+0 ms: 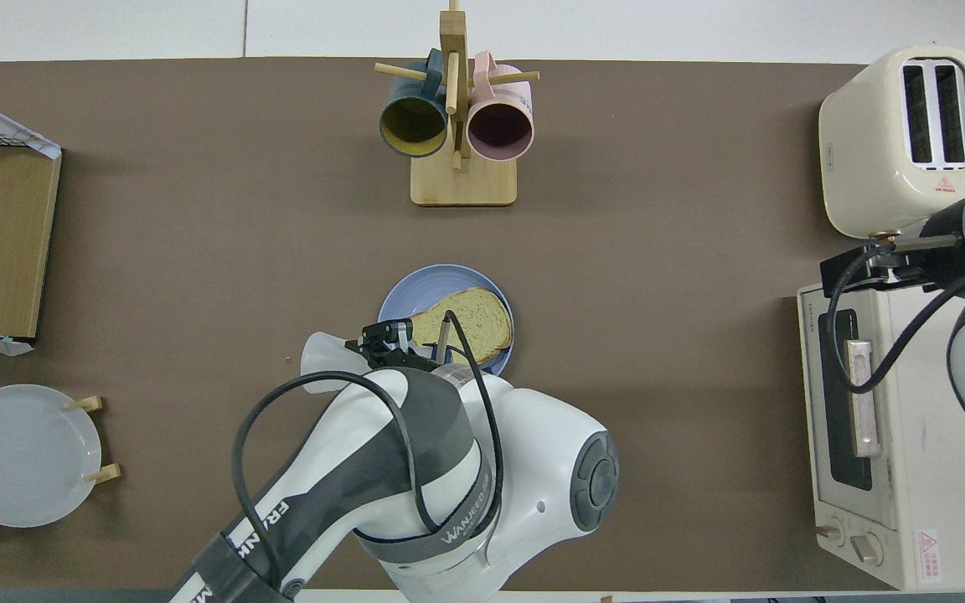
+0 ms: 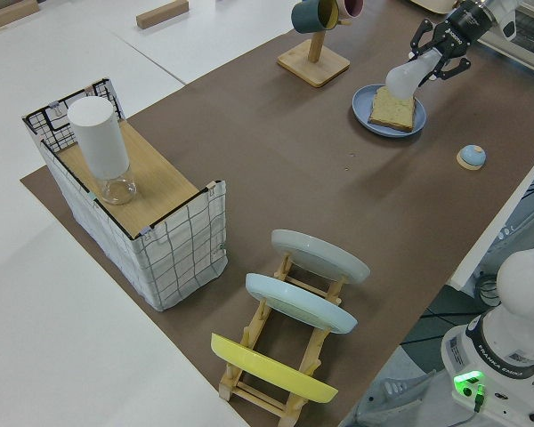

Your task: Put bread on plate and add seasoning

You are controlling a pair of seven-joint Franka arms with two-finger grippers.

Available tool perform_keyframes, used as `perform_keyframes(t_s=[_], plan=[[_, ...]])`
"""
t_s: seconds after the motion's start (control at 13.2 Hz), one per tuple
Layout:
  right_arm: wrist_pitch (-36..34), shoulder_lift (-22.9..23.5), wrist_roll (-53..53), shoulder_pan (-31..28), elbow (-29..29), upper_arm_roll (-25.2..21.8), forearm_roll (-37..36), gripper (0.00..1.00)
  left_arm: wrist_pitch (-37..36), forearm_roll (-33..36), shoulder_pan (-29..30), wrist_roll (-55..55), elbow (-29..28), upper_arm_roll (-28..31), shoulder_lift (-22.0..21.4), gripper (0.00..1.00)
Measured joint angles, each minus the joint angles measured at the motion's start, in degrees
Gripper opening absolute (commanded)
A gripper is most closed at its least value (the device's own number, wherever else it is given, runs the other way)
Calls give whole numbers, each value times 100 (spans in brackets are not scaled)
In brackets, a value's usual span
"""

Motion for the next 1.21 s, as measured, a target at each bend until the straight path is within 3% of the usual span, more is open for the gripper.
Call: perform_keyframes(t_s=[0.53,1.21], plan=[[-119,-8,-4,14,10,-1,0,100,-1094,979,-552,-94,288,-5,926,0],[-106,24,-4,-16,9,-158,0,100,-1610,2019,-551,-87,328,8,1118,0]])
